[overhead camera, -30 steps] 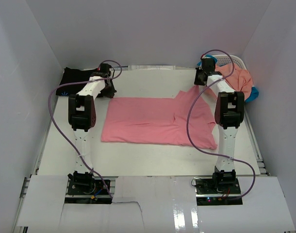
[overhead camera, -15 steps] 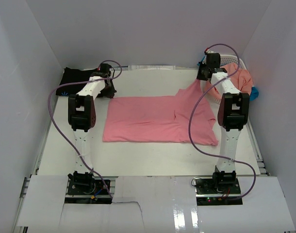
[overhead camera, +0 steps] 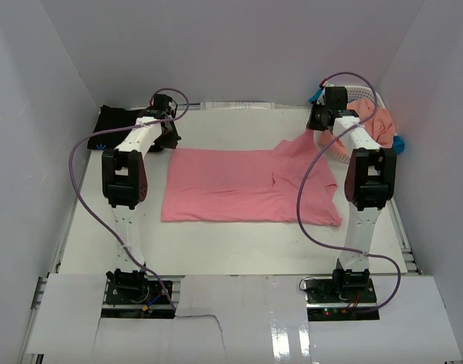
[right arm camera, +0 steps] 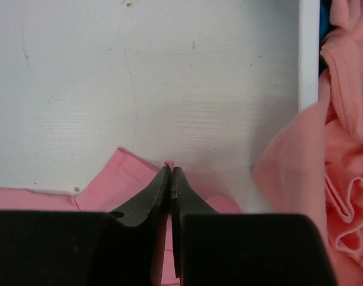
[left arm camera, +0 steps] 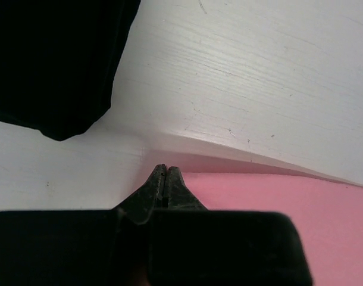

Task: Fold and stack the t-shirts
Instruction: Grap the side of the flattened tshirt furthest away from the robot with both arms

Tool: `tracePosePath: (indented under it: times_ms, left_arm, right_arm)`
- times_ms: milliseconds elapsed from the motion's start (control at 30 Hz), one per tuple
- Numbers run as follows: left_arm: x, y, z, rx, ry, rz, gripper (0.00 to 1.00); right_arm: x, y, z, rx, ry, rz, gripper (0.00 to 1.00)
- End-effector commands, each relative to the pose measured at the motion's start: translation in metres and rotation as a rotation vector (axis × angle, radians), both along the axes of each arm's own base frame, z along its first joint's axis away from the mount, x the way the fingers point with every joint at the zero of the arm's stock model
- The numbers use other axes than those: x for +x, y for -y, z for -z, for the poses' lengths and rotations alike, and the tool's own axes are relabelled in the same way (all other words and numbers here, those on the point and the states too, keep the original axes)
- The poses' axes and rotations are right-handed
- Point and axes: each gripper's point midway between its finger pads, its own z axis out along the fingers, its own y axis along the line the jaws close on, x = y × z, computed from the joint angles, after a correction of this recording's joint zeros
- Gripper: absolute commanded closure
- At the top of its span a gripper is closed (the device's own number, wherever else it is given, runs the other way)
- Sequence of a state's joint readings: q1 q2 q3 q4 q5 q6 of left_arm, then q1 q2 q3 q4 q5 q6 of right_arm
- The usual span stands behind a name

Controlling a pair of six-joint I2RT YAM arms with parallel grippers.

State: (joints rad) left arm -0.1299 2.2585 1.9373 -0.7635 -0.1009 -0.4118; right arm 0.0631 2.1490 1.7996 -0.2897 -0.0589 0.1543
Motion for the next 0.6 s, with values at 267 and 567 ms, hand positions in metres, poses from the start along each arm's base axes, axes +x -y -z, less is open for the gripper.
tracePosePath:
  times_ms: [267, 567]
  left_arm:
    - [-0.016, -0.006, -0.038, 0.007, 0.048, -0.012, 1.00]
    - [-0.027, -0.008, -0.040, 0.012, 0.039, -0.016, 1.00]
  right_arm:
    - [-0.019, -0.005, -0.044, 0.040, 0.060, -0.028, 0.92]
    - [-0.046, -0.002, -0.050, 0.037, 0.051, -0.025, 0.92]
